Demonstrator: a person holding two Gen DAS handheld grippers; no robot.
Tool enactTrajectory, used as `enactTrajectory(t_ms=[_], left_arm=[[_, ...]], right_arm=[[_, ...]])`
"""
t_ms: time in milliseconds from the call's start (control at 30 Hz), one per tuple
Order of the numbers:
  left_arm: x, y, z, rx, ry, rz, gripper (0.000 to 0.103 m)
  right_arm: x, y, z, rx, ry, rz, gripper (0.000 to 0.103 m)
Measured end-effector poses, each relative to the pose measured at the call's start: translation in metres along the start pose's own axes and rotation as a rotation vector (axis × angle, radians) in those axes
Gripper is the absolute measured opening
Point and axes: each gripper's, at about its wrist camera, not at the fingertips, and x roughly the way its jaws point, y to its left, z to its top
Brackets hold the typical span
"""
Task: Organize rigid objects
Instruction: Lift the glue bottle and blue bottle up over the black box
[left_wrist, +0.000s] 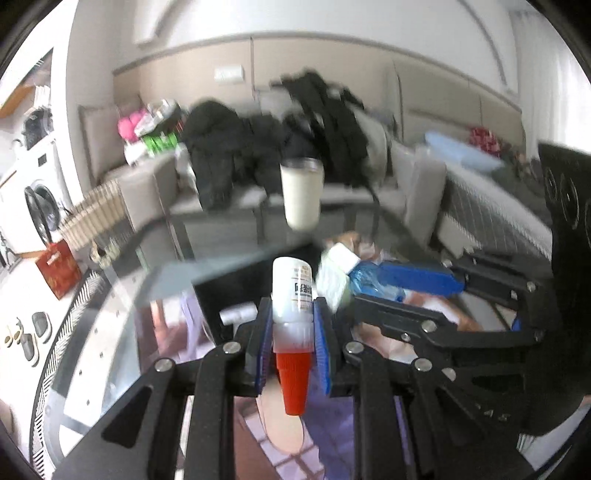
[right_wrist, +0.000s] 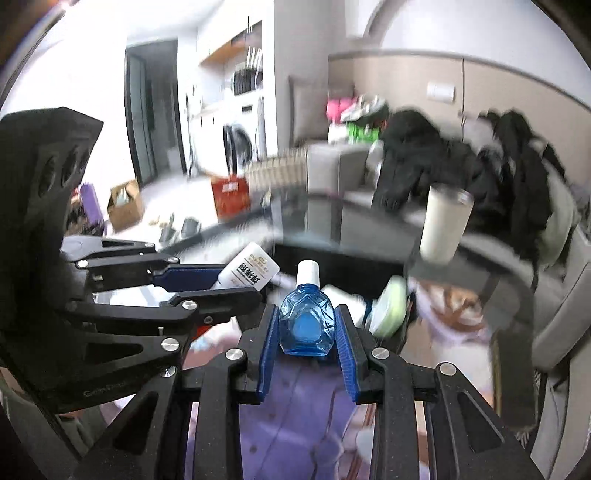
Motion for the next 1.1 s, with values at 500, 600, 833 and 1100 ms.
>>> enactTrajectory(t_ms=[500, 600, 833, 1100], left_arm=[[-0.038, 0.003, 0.021, 0.006, -0.212, 0.041, 0.019], [-0.037, 0.003, 0.022, 0.002, -0.208, 0.04, 0.019], [-0.033, 0.001, 0.024, -0.013, -0.198, 0.039, 0.019], [-0.033, 0.009, 0.034, -0.058, -0.257, 0.06, 0.019]], right_arm=[[-0.045, 0.011, 0.024, -0.033, -0.221, -0.049, 0.03], [-0.044, 0.009, 0.022, -0.03, -0.218, -0.049, 0.03], [-0.041, 0.006, 0.028, -0.026, -0.234, -0.051, 0.03], [-0.041, 0.003, 0.042, -0.014, -0.283, -0.068, 0.03]])
